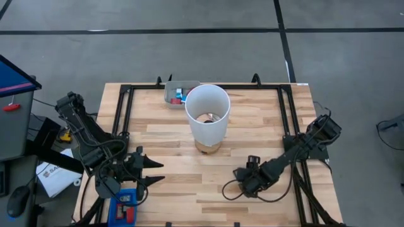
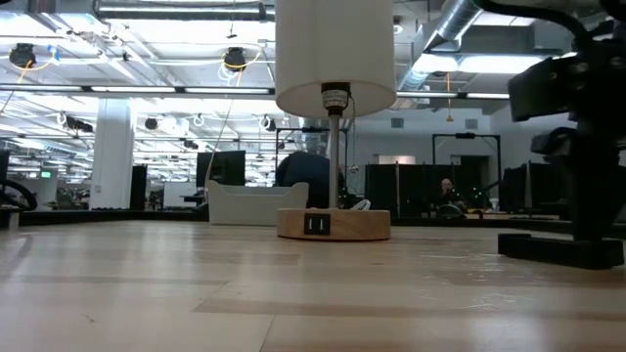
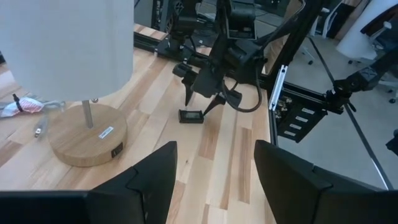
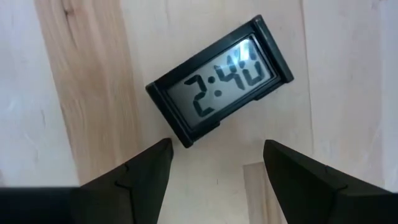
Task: Pick & Place Office items
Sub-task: Put the black digital timer into the blue bin
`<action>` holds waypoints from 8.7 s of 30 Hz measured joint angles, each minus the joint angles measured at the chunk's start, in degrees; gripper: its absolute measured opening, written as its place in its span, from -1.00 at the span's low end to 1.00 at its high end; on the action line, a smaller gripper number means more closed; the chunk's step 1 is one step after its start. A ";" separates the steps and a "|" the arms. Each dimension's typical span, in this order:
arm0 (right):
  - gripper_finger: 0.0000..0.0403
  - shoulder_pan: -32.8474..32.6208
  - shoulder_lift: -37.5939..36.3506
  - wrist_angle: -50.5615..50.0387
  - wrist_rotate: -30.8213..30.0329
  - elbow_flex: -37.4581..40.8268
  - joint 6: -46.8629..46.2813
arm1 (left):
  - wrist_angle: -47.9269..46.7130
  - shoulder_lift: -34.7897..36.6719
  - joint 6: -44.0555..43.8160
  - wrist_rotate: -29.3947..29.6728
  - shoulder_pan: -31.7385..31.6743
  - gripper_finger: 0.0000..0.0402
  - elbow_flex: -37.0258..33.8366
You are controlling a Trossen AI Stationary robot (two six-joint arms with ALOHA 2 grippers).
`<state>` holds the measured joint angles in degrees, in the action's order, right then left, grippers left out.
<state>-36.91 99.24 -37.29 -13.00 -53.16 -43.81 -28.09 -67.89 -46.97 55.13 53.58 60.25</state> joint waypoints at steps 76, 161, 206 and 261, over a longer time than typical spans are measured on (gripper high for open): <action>-0.56 1.32 4.13 10.60 2.20 -34.63 -28.19 | 16.56 -0.17 41.02 -8.21 -0.29 0.05 0.00; -0.06 -5.06 26.67 22.19 0.69 -34.72 9.33 | 10.11 -0.31 27.00 -7.10 3.45 0.04 -0.02; -0.97 8.69 28.20 20.25 4.16 -49.70 10.84 | 3.70 -0.31 25.65 -6.91 3.53 0.04 -0.02; -0.98 18.95 28.16 9.83 -5.24 -62.80 15.73 | -16.97 -7.59 -9.02 -4.38 -2.27 -0.31 -0.01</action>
<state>-17.96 127.40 -27.46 -18.24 -115.96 -28.08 -45.06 -75.48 -55.99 50.76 51.31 60.24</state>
